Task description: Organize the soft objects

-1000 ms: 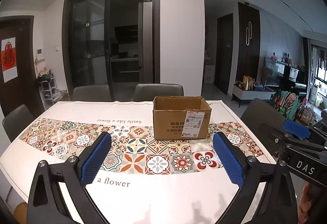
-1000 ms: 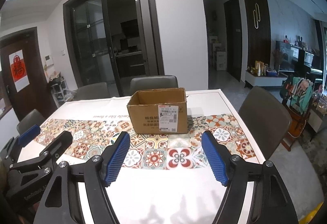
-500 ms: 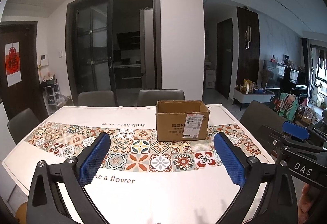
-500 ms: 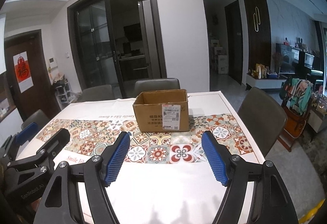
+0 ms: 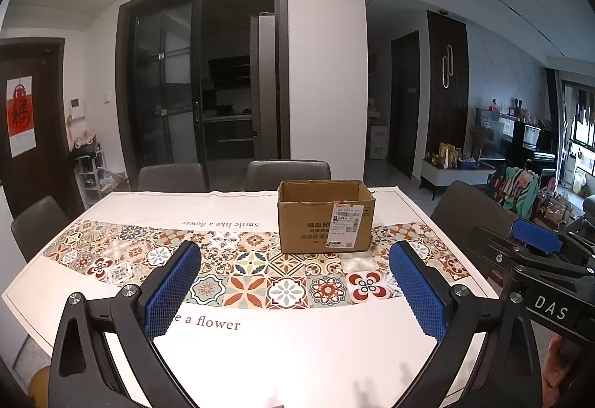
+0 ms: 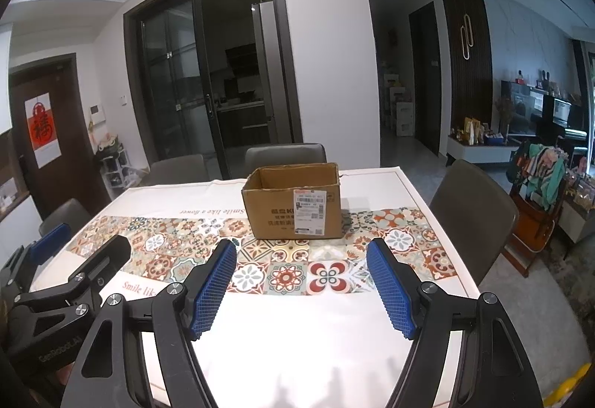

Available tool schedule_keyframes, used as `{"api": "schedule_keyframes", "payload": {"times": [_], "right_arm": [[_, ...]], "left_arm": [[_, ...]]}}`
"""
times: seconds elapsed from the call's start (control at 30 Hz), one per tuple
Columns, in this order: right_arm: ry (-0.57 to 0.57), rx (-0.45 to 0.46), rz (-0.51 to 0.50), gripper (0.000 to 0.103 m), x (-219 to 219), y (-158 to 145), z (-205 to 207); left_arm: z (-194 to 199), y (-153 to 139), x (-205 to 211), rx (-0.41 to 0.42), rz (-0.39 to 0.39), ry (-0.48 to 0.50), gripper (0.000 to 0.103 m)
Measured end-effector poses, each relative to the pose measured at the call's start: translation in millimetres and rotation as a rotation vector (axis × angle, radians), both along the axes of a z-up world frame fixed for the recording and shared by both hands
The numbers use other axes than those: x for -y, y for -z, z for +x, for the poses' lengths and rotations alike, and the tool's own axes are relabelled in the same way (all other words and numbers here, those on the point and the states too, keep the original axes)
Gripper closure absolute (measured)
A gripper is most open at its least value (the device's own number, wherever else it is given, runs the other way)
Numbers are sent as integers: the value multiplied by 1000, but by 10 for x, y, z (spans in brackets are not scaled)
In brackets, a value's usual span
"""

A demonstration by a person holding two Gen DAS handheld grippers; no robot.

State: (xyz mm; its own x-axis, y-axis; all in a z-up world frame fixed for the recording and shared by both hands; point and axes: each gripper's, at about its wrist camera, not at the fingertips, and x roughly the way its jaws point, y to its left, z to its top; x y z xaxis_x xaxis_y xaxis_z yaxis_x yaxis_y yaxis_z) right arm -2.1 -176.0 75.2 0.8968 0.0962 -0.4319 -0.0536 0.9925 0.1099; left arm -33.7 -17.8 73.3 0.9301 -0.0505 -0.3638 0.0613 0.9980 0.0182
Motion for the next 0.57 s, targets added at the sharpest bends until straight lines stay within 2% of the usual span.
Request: {"api": "schedule_keyframes", "payload": {"times": [0.57], "right_arm": [[11,-17,2,29,82,53,-42]], "left_arm": [[-42,34,60,-4,10,3,0]]}}
